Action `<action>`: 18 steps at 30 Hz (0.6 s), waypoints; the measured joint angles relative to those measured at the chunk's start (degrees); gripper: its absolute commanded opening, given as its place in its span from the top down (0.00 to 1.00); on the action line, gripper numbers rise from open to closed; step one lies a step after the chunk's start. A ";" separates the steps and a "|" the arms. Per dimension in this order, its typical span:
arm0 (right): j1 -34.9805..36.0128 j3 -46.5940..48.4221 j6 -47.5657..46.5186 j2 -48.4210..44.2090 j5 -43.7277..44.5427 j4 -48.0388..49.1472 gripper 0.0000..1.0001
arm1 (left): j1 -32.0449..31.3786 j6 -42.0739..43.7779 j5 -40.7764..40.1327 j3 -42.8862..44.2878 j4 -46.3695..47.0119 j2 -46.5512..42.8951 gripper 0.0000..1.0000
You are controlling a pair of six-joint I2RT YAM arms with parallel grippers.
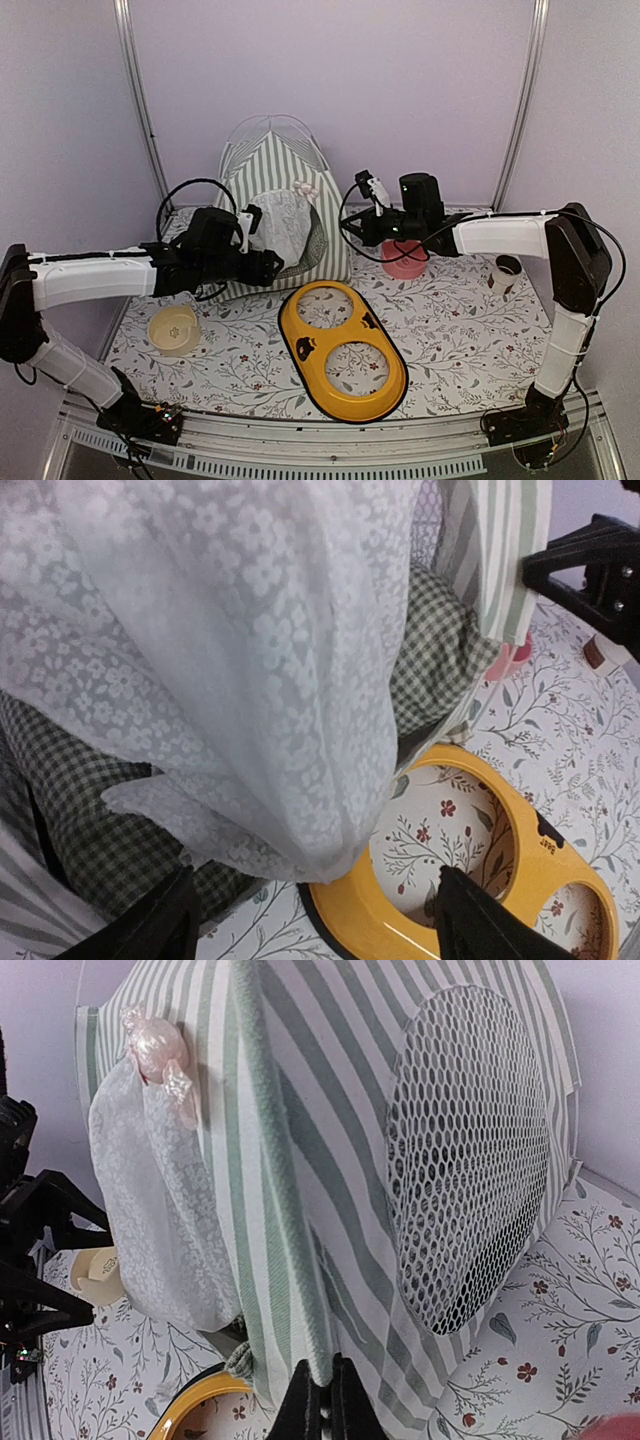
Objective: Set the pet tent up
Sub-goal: Pick up the tent flap from the tent.
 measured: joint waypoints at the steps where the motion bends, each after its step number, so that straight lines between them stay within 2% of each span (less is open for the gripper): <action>1: 0.00 0.00 0.00 0.00 0.02 -0.04 1.00 | -0.09 -0.39 -0.50 0.61 0.55 1.49 0.18; 6: 0.02 0.00 0.00 0.00 0.02 -0.20 1.00 | -0.94 -1.97 -2.86 3.04 2.82 7.30 0.18; 9: 0.00 0.02 0.00 0.00 0.00 -0.22 1.00 | -1.36 -3.13 -4.94 3.96 3.50 10.25 0.26; 10: 0.00 0.02 -0.02 0.00 -0.02 -0.22 1.00 | -1.44 -3.41 -5.53 4.09 3.61 11.02 0.35; 14: 0.00 0.07 -0.02 0.00 -0.02 -0.26 1.00 | -2.21 -3.96 -7.87 5.79 3.32 14.16 0.88; 16: 0.02 0.20 -0.04 0.00 0.00 -0.42 1.00 | -3.30 -3.54 -8.96 7.45 2.47 14.80 0.99; 18: 0.00 0.37 -0.22 0.00 0.00 -0.72 1.00 | -5.11 -2.73 -9.90 9.25 1.44 14.36 1.00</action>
